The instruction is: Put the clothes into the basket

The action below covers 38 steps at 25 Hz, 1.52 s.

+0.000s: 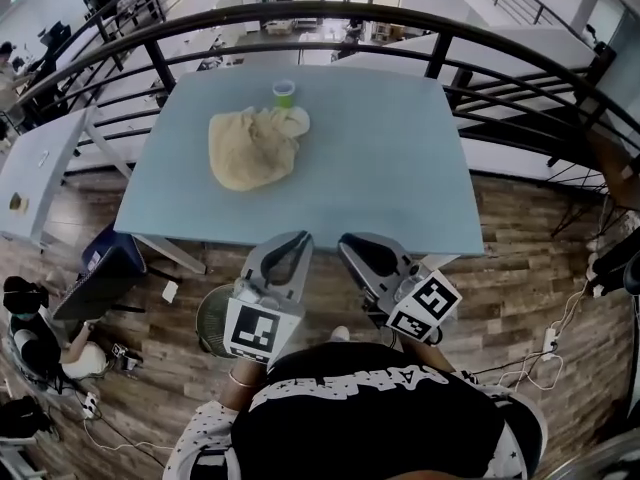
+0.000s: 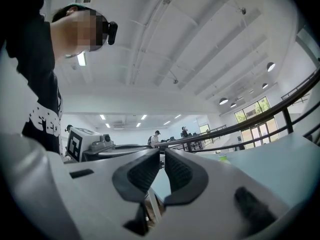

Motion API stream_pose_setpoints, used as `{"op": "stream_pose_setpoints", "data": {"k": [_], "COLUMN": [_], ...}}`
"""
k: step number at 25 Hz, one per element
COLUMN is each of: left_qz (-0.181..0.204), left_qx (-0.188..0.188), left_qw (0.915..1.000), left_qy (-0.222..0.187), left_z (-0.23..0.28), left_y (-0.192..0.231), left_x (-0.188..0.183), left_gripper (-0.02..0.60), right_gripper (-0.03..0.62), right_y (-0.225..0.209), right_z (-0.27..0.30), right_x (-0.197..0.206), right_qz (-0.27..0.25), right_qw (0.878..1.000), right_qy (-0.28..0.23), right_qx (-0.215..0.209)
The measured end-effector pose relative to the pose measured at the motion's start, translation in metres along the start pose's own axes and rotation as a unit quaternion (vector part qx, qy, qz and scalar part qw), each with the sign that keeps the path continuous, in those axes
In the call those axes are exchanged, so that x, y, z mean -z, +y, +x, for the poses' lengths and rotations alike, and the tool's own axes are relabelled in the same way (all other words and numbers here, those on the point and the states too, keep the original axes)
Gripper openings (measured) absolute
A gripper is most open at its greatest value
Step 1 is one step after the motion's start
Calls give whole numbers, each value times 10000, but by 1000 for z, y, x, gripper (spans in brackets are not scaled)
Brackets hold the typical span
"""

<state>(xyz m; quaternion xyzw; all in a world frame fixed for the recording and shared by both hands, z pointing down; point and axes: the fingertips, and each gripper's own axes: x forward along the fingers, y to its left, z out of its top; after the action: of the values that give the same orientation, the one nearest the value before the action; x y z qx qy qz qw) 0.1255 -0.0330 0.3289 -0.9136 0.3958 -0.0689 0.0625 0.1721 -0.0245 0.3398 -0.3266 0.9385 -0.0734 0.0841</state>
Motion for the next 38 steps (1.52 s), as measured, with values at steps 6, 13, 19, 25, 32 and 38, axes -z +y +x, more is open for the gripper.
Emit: {"op": "stream_pose_setpoints", "data": {"k": [6,13,19,25,32,38], "left_qz": [49,122,116,229,244,177], "left_qx": [-258,-437,-378,-252,-376,-343], "left_qw": [9996,9988,9989,9991,9987,9989], "left_qy": [65,193,238,250,235,259], "left_z": [7,12,18,28,28,29], "left_y": [3,1,-6,-15,-10,-14], "left_x": [1,4,6,4,0,2], "left_gripper": [15,15,15,15,15,15], "right_gripper": [31,31,31,31,31,31], "right_y": [-11,-22,-25,-35,-36,-36], "right_z": [3,5,-3,-7,-5,-10], "right_x": [3,3,7,5,6,8], "right_qz": [14,70,80,85,-11,-62], "right_qw": [9998,9993,9993,9995,9994,9994], "right_qy": [20,-4,21,-21,-18,40], "right_qx": [-218,-379,-354,-308,-357,-329]}}
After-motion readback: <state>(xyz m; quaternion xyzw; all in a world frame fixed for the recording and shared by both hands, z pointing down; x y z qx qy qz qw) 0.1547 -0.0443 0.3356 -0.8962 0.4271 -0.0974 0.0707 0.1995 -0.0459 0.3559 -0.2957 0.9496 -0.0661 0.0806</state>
